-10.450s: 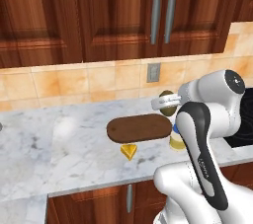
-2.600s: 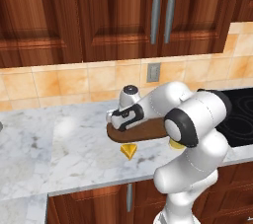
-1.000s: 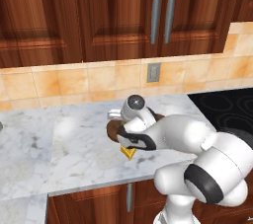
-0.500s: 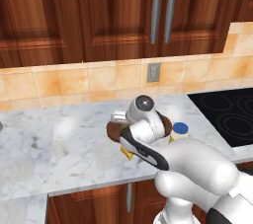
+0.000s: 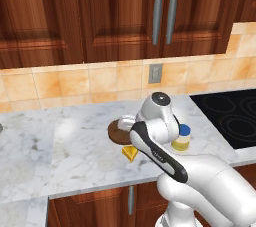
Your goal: Retrieve the reheated potato from the microwave, then place the potato, cheese, and condiment on the cutting board.
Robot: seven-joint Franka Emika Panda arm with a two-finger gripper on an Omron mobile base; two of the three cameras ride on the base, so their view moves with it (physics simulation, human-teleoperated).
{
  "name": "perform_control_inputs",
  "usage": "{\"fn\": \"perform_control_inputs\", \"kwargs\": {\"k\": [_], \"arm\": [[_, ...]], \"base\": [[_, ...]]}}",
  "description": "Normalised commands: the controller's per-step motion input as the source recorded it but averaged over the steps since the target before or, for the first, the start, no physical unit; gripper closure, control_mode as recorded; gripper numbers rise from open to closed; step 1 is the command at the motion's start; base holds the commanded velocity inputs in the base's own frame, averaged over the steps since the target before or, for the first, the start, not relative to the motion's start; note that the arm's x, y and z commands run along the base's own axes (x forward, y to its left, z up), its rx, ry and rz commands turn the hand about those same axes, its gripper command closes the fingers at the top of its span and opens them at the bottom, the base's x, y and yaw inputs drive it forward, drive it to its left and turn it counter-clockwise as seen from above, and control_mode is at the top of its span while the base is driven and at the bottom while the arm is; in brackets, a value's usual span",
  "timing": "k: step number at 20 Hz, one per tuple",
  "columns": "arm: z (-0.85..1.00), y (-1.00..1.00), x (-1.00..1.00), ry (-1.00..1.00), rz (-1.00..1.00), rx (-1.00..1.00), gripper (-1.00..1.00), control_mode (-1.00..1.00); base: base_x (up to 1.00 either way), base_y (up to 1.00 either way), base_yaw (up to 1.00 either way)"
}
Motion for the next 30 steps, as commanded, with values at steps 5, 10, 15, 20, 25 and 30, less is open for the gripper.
{"fn": "perform_control_inputs", "kwargs": {"k": [5, 10, 15, 20, 25, 30], "arm": [[0.0, 0.01, -0.14, 0.27, 0.06, 0.0, -1.0, -1.0], [0.0, 0.01, -0.04, 0.26, 0.04, -0.01, -1.0, -1.0], [-0.09, 0.03, -0.12, 0.14, 0.05, -0.08, -1.0, -1.0], [-0.27, 0.03, 0.0, 0.0, 0.01, -0.09, -1.0, -1.0], [-0.3, 0.0, 0.06, 0.0, 0.0, 0.0, -1.0, -1.0], [-0.24, 0.07, 0.18, -0.03, 0.0, 0.01, -1.0, -1.0]], "base": [[0.0, 0.0, 0.0], [0.0, 0.0, 0.0], [0.0, 0.0, 0.0], [0.0, 0.0, 0.0], [0.0, 0.0, 0.0], [0.0, 0.0, 0.0]]}}
